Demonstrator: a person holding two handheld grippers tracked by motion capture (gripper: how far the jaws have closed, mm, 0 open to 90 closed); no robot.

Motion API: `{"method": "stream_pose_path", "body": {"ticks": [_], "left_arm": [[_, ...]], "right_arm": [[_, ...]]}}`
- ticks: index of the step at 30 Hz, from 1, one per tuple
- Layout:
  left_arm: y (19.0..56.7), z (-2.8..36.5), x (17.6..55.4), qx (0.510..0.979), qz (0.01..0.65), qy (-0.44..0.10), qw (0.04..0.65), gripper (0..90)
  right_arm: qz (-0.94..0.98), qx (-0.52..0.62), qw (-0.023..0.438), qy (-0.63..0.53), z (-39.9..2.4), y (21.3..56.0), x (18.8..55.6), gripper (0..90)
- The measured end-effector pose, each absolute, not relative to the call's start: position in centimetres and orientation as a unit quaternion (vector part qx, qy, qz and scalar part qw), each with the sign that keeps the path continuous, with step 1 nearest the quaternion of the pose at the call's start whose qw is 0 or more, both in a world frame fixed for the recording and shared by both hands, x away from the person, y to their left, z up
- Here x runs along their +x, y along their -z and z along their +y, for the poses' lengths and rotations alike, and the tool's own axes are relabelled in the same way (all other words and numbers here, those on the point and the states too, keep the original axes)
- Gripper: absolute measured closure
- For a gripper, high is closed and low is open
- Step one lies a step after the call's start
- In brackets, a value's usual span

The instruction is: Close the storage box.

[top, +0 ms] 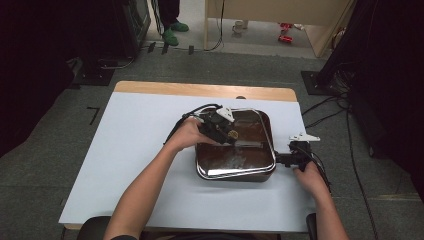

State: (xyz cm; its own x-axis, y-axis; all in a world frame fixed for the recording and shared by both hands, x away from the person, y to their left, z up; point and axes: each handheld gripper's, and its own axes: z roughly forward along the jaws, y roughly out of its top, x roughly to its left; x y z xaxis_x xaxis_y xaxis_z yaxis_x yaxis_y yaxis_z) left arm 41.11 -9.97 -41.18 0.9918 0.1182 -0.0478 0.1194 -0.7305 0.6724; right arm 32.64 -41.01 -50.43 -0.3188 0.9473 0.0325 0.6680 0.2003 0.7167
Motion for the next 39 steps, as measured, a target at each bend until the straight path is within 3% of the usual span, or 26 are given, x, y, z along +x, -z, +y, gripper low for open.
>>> {"method": "stream_pose_path", "body": {"ticks": [12,16,21,26,39], "left_arm": [[41.1,-11.6,42.1,0.935,0.026,0.019,0.354,59.2],[41.1,-11.4,41.9,0.932,0.055,0.020,0.357,57.9],[41.6,-10.9,40.6,0.920,0.119,-0.002,0.374,45.4],[42.0,-10.6,39.3,0.903,0.167,-0.021,0.396,58.6],[41.8,-9.6,40.6,0.916,0.113,-0.007,0.384,59.8]], "right_arm": [[0.744,0.543,0.215,-0.325,-41.0,50.4,32.6,8.3],[0.744,0.543,0.215,-0.325,-41.0,50.4,32.6,8.3],[0.744,0.543,0.215,-0.325,-41.0,50.4,32.6,8.3],[0.744,0.543,0.215,-0.324,-41.0,50.4,32.6,8.3],[0.745,0.542,0.215,-0.325,-41.0,50.4,32.6,8.3]]}}
